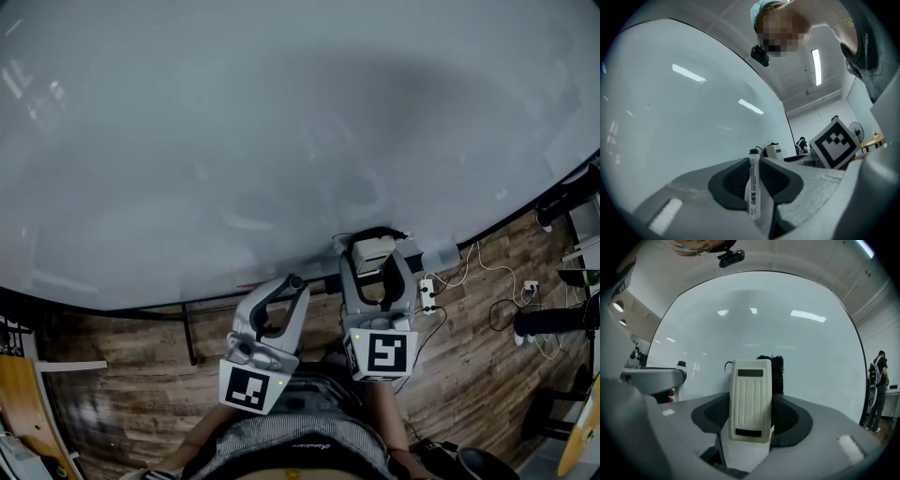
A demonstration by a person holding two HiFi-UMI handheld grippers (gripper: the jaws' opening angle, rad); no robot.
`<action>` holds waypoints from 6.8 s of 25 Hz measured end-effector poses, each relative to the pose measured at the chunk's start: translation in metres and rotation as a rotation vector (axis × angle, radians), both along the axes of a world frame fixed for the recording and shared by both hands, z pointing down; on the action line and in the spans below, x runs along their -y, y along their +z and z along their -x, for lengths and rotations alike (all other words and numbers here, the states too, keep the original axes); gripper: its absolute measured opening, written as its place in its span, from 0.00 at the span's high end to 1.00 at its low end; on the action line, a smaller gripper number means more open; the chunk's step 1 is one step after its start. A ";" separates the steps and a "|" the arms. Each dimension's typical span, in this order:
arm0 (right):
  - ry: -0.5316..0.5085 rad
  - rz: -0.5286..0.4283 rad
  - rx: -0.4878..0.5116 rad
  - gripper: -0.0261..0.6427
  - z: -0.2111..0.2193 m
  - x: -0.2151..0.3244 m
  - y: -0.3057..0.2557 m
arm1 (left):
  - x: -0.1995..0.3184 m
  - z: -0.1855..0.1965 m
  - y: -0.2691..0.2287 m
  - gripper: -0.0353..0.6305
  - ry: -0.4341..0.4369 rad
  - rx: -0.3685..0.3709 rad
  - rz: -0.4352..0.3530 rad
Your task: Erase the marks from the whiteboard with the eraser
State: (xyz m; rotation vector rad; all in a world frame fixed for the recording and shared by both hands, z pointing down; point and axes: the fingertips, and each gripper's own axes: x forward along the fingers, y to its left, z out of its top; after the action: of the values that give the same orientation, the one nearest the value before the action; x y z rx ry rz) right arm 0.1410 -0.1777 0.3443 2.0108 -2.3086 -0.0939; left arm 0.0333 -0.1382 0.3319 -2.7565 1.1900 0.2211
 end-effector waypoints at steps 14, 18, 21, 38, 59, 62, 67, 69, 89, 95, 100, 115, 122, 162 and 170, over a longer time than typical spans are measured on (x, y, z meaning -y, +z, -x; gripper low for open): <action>-0.019 0.030 -0.035 0.58 0.035 0.006 -0.002 | 0.005 0.035 0.007 0.83 -0.049 0.006 0.020; -0.049 0.023 -0.048 0.58 0.048 0.007 -0.001 | 0.007 0.047 0.012 0.83 -0.073 0.012 0.032; -0.086 0.020 -0.059 0.58 0.064 0.005 -0.003 | 0.006 0.056 0.014 0.83 -0.090 0.012 0.041; -0.234 -0.018 -0.064 0.58 0.087 0.000 -0.013 | 0.002 0.057 0.012 0.83 -0.169 0.007 0.054; -0.050 -0.026 -0.036 0.58 0.000 0.010 -0.016 | 0.010 0.025 0.013 0.83 -0.146 0.011 0.054; -0.044 -0.023 -0.041 0.58 0.004 0.010 -0.016 | 0.010 0.029 0.014 0.83 -0.148 0.012 0.055; -0.099 -0.043 -0.072 0.58 0.059 0.003 -0.019 | 0.000 0.061 0.017 0.83 -0.156 0.012 0.055; -0.126 -0.058 -0.092 0.58 0.081 0.002 -0.022 | -0.003 0.073 0.018 0.83 -0.167 0.018 0.062; -0.224 -0.053 -0.081 0.57 0.091 0.000 -0.020 | -0.003 0.074 0.020 0.83 -0.197 0.015 0.072; -0.120 -0.062 -0.039 0.57 0.055 0.003 -0.025 | 0.000 0.066 0.017 0.83 -0.146 0.003 0.064; -0.055 -0.038 0.023 0.57 -0.029 0.013 -0.021 | 0.011 0.002 0.012 0.83 -0.102 0.010 0.062; -0.022 0.055 0.027 0.58 -0.021 0.016 0.003 | 0.010 0.020 0.019 0.83 -0.098 0.026 0.068; -0.028 0.154 0.058 0.58 -0.006 0.014 0.054 | 0.000 0.035 0.023 0.83 -0.107 0.047 0.072; -0.195 -0.098 -0.145 0.57 0.120 -0.002 -0.058 | -0.005 0.102 0.030 0.83 -0.200 0.005 0.099; -0.161 -0.074 -0.118 0.57 0.084 0.003 -0.044 | -0.005 0.090 0.030 0.83 -0.188 0.003 0.091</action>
State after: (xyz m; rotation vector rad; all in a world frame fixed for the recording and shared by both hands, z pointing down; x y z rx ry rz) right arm 0.0565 -0.1803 0.3008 1.7935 -2.4212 -0.3037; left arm -0.0562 -0.1329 0.3614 -2.6953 1.4829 0.1465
